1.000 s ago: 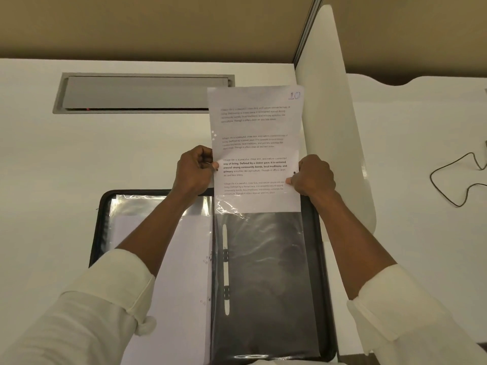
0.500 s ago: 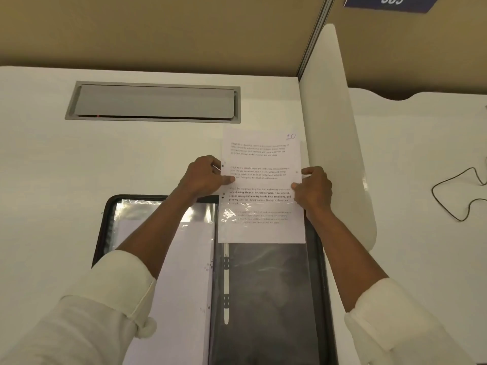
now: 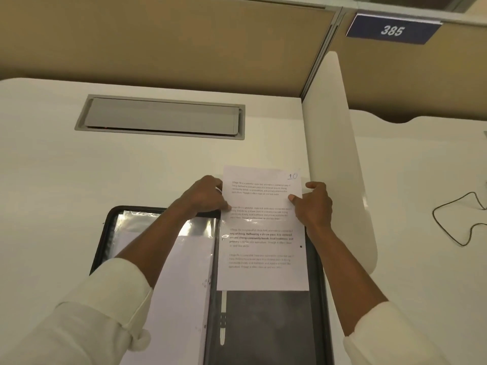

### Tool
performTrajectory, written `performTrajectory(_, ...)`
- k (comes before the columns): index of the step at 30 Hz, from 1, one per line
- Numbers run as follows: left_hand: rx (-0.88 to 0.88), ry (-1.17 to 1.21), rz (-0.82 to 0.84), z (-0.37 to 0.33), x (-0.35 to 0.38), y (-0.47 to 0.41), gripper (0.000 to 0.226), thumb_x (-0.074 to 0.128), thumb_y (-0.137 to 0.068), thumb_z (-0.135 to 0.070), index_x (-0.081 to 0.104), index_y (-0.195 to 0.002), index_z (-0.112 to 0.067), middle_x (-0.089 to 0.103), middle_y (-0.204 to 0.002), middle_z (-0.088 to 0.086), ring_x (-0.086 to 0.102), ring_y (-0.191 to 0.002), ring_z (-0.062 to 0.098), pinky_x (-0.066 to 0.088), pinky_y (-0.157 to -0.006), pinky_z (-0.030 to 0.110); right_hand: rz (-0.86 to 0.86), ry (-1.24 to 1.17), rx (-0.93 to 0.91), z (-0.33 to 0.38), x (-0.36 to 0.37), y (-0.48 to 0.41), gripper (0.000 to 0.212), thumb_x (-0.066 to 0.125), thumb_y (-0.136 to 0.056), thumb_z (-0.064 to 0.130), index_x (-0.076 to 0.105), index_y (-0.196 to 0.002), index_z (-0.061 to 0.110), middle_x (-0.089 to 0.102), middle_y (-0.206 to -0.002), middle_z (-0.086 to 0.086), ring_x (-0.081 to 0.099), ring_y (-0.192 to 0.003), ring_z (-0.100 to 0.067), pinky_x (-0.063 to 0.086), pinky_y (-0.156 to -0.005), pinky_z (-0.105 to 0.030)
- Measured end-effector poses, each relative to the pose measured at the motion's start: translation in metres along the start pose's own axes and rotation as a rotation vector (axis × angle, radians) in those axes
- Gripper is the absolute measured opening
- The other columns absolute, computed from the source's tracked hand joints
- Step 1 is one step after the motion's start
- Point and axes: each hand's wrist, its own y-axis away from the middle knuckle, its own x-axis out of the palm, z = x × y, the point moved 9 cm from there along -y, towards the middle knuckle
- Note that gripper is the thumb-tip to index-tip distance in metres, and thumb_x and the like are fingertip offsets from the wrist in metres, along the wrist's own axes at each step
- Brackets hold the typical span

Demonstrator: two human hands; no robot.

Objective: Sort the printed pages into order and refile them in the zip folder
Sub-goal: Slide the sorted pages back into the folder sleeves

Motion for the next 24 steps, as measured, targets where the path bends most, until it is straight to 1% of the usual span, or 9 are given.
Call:
performTrajectory(3,-0.034,0.126,-0.046,0.0,-0.003,-0.001,0.036,0.095,-0.076,-0.02,0.071,-0.101,-0.01,0.079,-0.099,0.002,0.078,-0.088,0.02,0.065,-0.085,0.04,0.01,0.064,-0.029,0.0,0.001,0.0,0.052,0.082,-0.088,0.013,0.052,-0.131,0.013,0.07,-0.118,-0.009,0.068,-0.1,-0.028,0.055,-0.083,-0.039)
performTrajectory(5,-0.063,0.219,-0.13,0.001,-0.01,-0.005,0.041,0.095,-0.078,-0.026,0.068,-0.105,-0.01,0.078,-0.098,0.005,0.077,-0.084,0.021,0.065,-0.08,0.04,0.032,0.129,-0.038,-0.002,0.001,0.0,0.051,0.081,-0.087,0.01,0.053,-0.13,0.012,0.07,-0.115,-0.01,0.067,-0.099,-0.028,0.051,-0.078,-0.035)
performTrajectory(8,-0.052,0.217,-0.21,-0.003,-0.018,-0.008,0.042,0.094,-0.079,-0.024,0.065,-0.107,-0.014,0.077,-0.1,0.005,0.076,-0.084,0.021,0.064,-0.077,0.039,0.05,0.178,-0.03,-0.005,0.003,0.001,0.052,0.077,-0.086,0.009,0.051,-0.131,0.014,0.071,-0.113,-0.009,0.068,-0.096,-0.029,0.055,-0.078,-0.037)
performTrajectory(10,-0.052,0.166,-0.188,-0.003,-0.015,-0.011,0.039,0.094,-0.078,-0.019,0.065,-0.105,-0.016,0.077,-0.102,0.004,0.076,-0.09,0.023,0.064,-0.084,0.045,0.05,0.151,-0.017,-0.004,0.002,0.002,0.057,0.079,-0.085,0.014,0.049,-0.134,0.016,0.07,-0.115,-0.006,0.071,-0.094,-0.031,0.06,-0.083,-0.043)
performTrajectory(12,-0.049,0.113,-0.133,-0.003,-0.008,-0.01,0.038,0.095,-0.074,-0.015,0.068,-0.101,-0.017,0.077,-0.099,0.004,0.075,-0.093,0.024,0.064,-0.088,0.048,0.035,0.096,-0.004,-0.002,-0.001,0.002,0.064,0.083,-0.087,0.022,0.046,-0.139,0.016,0.065,-0.117,-0.002,0.068,-0.102,-0.029,0.057,-0.087,-0.04)
performTrajectory(15,-0.001,0.042,-0.061,-0.006,0.001,-0.005,0.042,0.095,-0.067,-0.016,0.069,-0.1,-0.017,0.077,-0.1,0.004,0.074,-0.096,0.024,0.063,-0.089,0.051,0.004,0.027,-0.021,0.004,-0.006,0.001,0.066,0.083,-0.089,0.023,0.045,-0.142,0.014,0.067,-0.122,-0.008,0.065,-0.112,-0.031,0.051,-0.092,-0.039)
performTrajectory(18,0.047,-0.083,-0.039,-0.008,0.004,0.0,0.041,0.092,-0.072,-0.014,0.068,-0.106,-0.017,0.074,-0.105,0.003,0.071,-0.098,0.023,0.06,-0.094,0.049,-0.001,0.027,-0.024,0.006,-0.005,-0.002,0.066,0.081,-0.091,0.019,0.044,-0.144,0.015,0.068,-0.126,-0.013,0.065,-0.116,-0.033,0.051,-0.096,-0.041)
performTrajectory(20,0.055,-0.094,-0.036,-0.005,0.004,-0.002,0.041,0.093,-0.074,-0.019,0.069,-0.107,-0.016,0.074,-0.105,0.004,0.072,-0.098,0.023,0.06,-0.093,0.047,0.003,0.063,-0.039,0.005,-0.003,-0.002,0.063,0.08,-0.091,0.015,0.045,-0.144,0.016,0.067,-0.125,-0.012,0.065,-0.115,-0.032,0.051,-0.093,-0.039)
performTrajectory(24,0.065,0.051,-0.13,-0.006,-0.01,-0.002,0.037,0.091,-0.082,-0.028,0.067,-0.108,-0.018,0.073,-0.096,0.004,0.073,-0.085,0.02,0.059,-0.076,0.035,0.044,0.174,-0.084,0.004,0.003,-0.001,0.051,0.074,-0.092,0.009,0.053,-0.136,0.022,0.069,-0.117,-0.008,0.065,-0.107,-0.03,0.047,-0.079,-0.033)
